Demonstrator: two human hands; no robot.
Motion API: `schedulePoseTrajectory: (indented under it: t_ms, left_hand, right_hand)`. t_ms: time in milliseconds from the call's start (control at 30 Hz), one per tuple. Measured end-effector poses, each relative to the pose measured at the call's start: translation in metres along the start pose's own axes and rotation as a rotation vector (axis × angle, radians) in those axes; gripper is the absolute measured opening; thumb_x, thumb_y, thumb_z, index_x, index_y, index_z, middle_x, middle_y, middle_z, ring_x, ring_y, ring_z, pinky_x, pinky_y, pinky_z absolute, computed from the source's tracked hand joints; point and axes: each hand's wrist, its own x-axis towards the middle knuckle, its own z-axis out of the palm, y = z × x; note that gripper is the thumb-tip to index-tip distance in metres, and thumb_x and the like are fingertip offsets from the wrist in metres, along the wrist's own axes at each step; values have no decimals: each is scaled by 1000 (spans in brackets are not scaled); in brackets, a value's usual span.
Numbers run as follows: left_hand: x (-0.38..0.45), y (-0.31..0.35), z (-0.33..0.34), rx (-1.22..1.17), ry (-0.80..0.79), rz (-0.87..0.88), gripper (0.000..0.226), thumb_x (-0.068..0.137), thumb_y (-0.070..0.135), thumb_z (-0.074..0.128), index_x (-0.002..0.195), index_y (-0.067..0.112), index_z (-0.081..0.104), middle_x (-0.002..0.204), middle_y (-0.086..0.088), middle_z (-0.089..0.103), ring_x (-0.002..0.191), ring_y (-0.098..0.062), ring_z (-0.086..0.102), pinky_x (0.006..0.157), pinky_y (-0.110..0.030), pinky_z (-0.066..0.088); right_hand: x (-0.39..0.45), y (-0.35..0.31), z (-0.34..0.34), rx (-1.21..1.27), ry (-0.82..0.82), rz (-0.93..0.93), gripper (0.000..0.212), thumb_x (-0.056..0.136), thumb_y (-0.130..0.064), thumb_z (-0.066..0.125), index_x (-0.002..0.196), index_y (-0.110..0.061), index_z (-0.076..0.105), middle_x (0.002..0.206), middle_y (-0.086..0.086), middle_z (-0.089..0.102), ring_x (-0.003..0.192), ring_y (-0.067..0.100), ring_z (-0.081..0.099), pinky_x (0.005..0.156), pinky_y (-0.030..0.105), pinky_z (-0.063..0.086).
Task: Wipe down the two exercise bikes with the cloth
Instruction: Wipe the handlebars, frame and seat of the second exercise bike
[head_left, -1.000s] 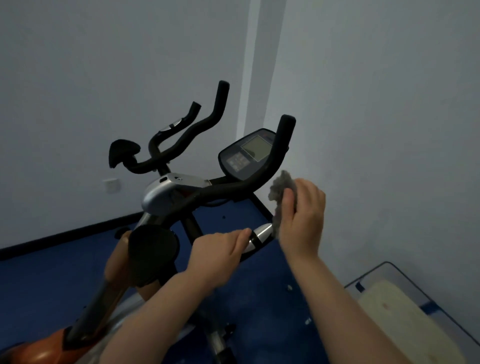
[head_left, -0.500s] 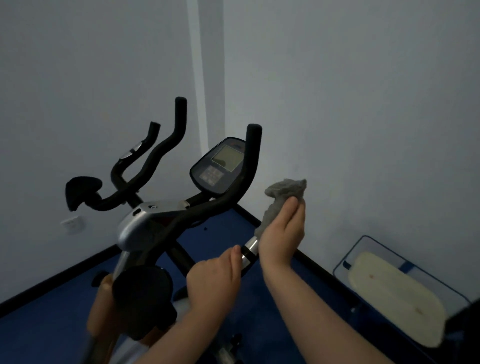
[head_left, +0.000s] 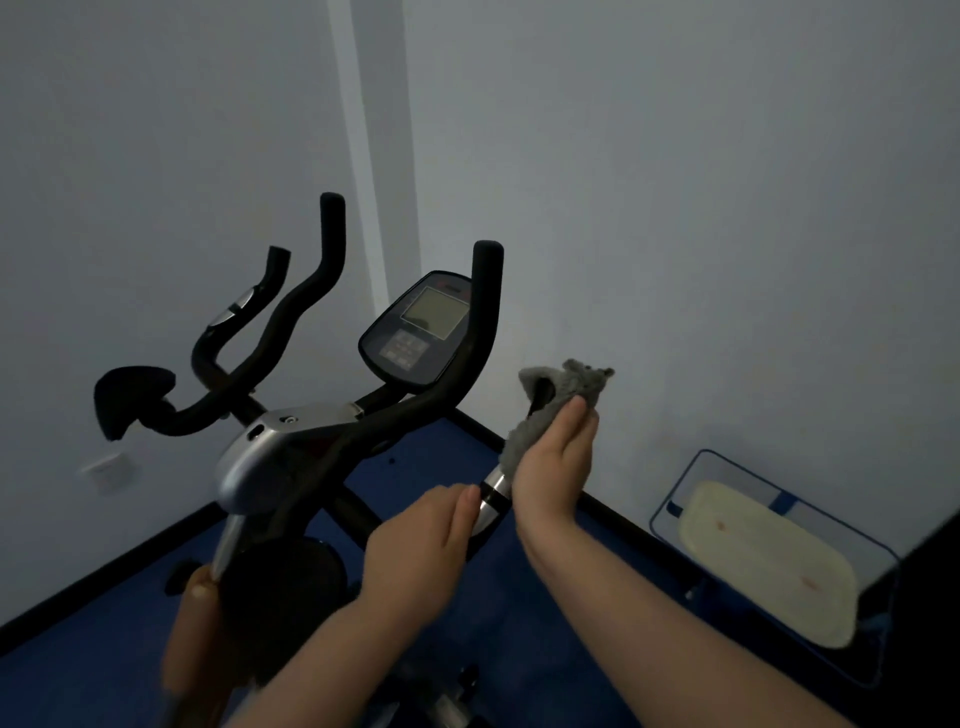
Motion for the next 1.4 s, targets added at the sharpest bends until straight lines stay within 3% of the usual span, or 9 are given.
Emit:
schedulePoseTrajectory:
  t_ms: [100, 333, 467, 567, 700, 867, 1067, 1233, 1400]
  left_hand:
    - [-6, 0, 10, 141, 140, 46, 53, 99, 50, 12, 85, 25, 56, 65, 8, 54, 59, -11, 55, 47, -26, 28]
    - [-5, -5, 11, 138, 192, 60, 58, 97, 54, 4, 76, 28, 51, 53, 11, 45, 46, -9, 48, 41, -17, 21]
    - [-3, -9, 18, 195, 203, 44, 44, 100, 43, 19, 68, 30, 47, 45, 11, 38, 34, -7, 36, 37, -13, 9]
    - [-1, -7, 18, 214, 204, 53, 41, 99, 39, 24, 66, 29, 46, 43, 11, 36, 31, -7, 34, 38, -12, 5]
    - [-1, -8, 19, 204, 214, 69, 41, 99, 38, 27, 65, 29, 49, 41, 10, 37, 30, -6, 34, 35, -14, 9]
    - [-5, -4, 11, 60, 108, -17, 49, 97, 54, 14, 79, 33, 54, 63, 12, 55, 56, -6, 53, 48, -15, 26]
    - [21, 35, -17, -548, 127, 21, 31, 91, 44, 53, 121, 36, 55, 118, 24, 55, 115, 8, 48, 91, -8, 38]
    - [46, 83, -36, -706, -174, 329, 50, 88, 41, 63, 135, 29, 51, 128, 17, 57, 123, 1, 49, 100, -17, 41]
    - [50, 99, -25, -1025, -457, 258, 37, 88, 25, 67, 110, -4, 63, 106, -15, 70, 101, -20, 66, 88, -30, 54]
  right_hand:
    - [31, -21, 0, -8, -16, 30, 35, 102, -47, 33, 98, -28, 62, 98, -1, 68, 94, 13, 65, 86, 30, 53]
    - [60, -53, -35, 5, -40, 153, 30, 104, -37, 39, 88, -27, 63, 83, -3, 66, 68, 8, 61, 56, 18, 50]
    - [47, -24, -68, 1, -103, 381, 32, 100, -45, 46, 103, -22, 67, 101, 3, 69, 94, 20, 65, 89, 35, 53]
    - [48, -21, -76, 387, -72, 635, 38, 98, -41, 51, 123, -15, 62, 124, 7, 64, 114, 19, 60, 103, 35, 46]
    - [40, -26, -87, 534, -114, 730, 32, 100, -38, 46, 100, -13, 65, 100, 9, 67, 88, 18, 66, 81, 33, 52]
    - [38, -37, -101, 545, -238, 732, 48, 96, -43, 46, 100, -7, 77, 108, 16, 72, 90, 29, 72, 78, 42, 59]
    - [42, -82, -105, 429, -456, 630, 44, 91, -40, 46, 99, -9, 77, 108, 14, 71, 91, 24, 72, 70, 35, 60]
    - [49, -127, -109, 320, -613, 534, 47, 90, -40, 44, 104, -8, 76, 115, 16, 69, 99, 26, 70, 83, 38, 58]
    - [69, -136, -121, 216, -566, 520, 46, 96, -39, 45, 115, -3, 67, 113, 17, 69, 100, 27, 68, 88, 39, 56]
